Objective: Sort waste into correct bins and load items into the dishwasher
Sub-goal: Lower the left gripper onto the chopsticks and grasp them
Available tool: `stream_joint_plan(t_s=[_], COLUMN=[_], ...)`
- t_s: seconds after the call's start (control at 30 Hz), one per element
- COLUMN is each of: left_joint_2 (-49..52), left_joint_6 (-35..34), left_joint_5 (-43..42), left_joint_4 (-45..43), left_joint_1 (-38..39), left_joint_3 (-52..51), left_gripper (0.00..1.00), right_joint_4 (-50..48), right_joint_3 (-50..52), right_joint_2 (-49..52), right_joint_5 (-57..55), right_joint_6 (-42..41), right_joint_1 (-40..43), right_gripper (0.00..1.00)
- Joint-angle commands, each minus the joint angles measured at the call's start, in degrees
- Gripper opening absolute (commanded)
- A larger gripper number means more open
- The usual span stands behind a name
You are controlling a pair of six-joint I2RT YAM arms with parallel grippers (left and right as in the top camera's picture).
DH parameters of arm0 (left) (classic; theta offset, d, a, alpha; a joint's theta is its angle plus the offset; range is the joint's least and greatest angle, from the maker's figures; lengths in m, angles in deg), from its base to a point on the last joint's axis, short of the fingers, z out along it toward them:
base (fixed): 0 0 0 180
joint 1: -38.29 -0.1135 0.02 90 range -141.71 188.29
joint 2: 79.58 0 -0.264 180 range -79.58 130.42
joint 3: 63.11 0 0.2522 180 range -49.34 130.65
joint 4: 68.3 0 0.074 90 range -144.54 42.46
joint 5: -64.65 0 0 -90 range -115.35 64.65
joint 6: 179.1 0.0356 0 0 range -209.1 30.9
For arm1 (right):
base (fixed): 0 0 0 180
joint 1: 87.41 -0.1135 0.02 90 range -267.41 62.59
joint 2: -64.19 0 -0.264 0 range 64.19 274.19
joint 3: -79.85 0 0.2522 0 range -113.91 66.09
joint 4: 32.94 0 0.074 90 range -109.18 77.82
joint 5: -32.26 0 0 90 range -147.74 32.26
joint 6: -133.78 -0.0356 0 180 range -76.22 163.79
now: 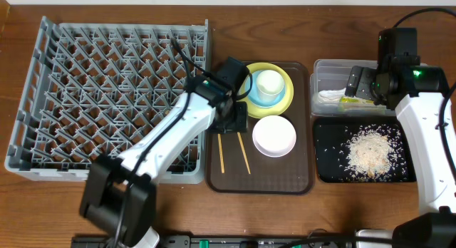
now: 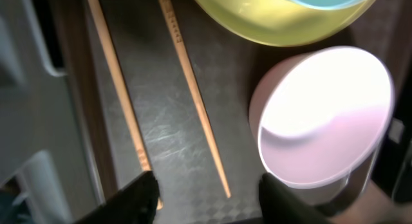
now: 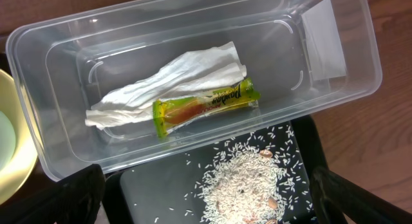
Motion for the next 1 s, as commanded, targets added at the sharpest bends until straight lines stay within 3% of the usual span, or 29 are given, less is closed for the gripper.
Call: stream_joint_plan(t_s=[0.0,0.07,0.13,0.2,0.3,0.33,0.67,0.97], left_joint_2=[3.3,4.4,4.9,5.0,5.0,5.0,5.6,7.4], left_joint_6=[-2.6,-2.6,-2.4,-2.0,-2.1,-2.6,-11.2,-11.4], left_joint_5=[-1.9,-3.7,-3.9,-3.7,-0.7,0.5,12.0,12.9], left_joint_4=[-1.3,-2.1,-2.4,-2.6,-3.1,-3.1,-4.0,-7.8], left_joint_1=[0.1,0.1,0.1,0.1,0.1,0.1,1.6,4.4], left_joint_3=[-0.2,-0.2,-0.2,-0.2,-0.2,-0.2,-0.3,-0.4], left_gripper=[0.63,0.69,0.88,0.88,0.41,0.38,0.39,0.40], right_joint_4=[0.0,0.0,0.0,0.0,0.0,0.0,0.0,0.0], right_joint_3=[-0.9,-0.9,-0.9,-0.9,-0.9,-0.9,-0.9,-0.9], right_joint_2=[-0.2,-0.2,-0.2,-0.2,-0.2,-0.2,-0.2,-0.2], right_joint_5=[-0.8,-0.8,-0.8,-0.8,-0.8,-0.8,-0.8,-0.8], right_joint_6=[0.7,0.7,0.7,0.7,0.7,0.7,0.7,0.7], right_joint_1=[0.4,0.4,0.4,0.4,0.4,0.4,0.4,0.4], right_gripper=[0.99,0.99,0.99,0.99,0.99,0.99,0.99,0.99])
